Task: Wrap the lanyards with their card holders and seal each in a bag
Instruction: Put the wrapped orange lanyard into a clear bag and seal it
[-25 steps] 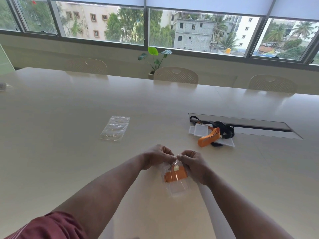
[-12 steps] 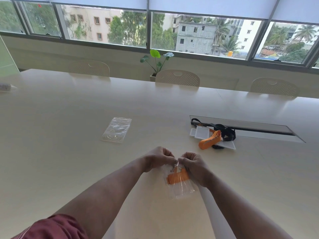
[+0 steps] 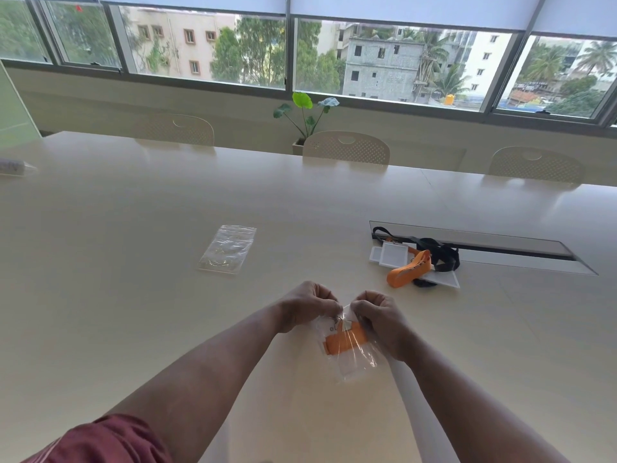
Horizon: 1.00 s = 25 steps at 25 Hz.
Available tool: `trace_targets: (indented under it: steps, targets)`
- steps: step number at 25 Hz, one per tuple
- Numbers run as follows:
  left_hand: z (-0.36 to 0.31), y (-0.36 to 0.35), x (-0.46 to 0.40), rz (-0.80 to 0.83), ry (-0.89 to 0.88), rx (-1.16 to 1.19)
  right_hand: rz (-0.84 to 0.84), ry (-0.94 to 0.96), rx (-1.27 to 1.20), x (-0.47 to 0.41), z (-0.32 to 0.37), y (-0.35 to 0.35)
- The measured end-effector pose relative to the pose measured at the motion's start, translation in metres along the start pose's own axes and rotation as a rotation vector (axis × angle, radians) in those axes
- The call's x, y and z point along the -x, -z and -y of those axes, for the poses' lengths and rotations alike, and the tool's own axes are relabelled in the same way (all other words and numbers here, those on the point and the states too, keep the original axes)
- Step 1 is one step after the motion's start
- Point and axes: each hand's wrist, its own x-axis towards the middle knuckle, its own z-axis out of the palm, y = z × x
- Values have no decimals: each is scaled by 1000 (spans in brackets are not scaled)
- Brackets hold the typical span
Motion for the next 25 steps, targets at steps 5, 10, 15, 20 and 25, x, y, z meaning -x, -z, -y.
trace_targets:
  steps: [5,10,15,20,25]
  targets:
    - [3,-1,-1,6,6,21,30,20,-110,0,-4,1]
    - [3,-2,-1,15,-2,6,96,17,-20,-1,-4,-4]
    - [4,-6,0,-30,-22,39,86,-17,-77,-1,-5,-3]
    - [4,-2,3,-21,-55,96,19,-5,-124,-1,-7,-5]
    - [5,-4,4,-21,-68,81,37,-27,-100,0,-4,-6]
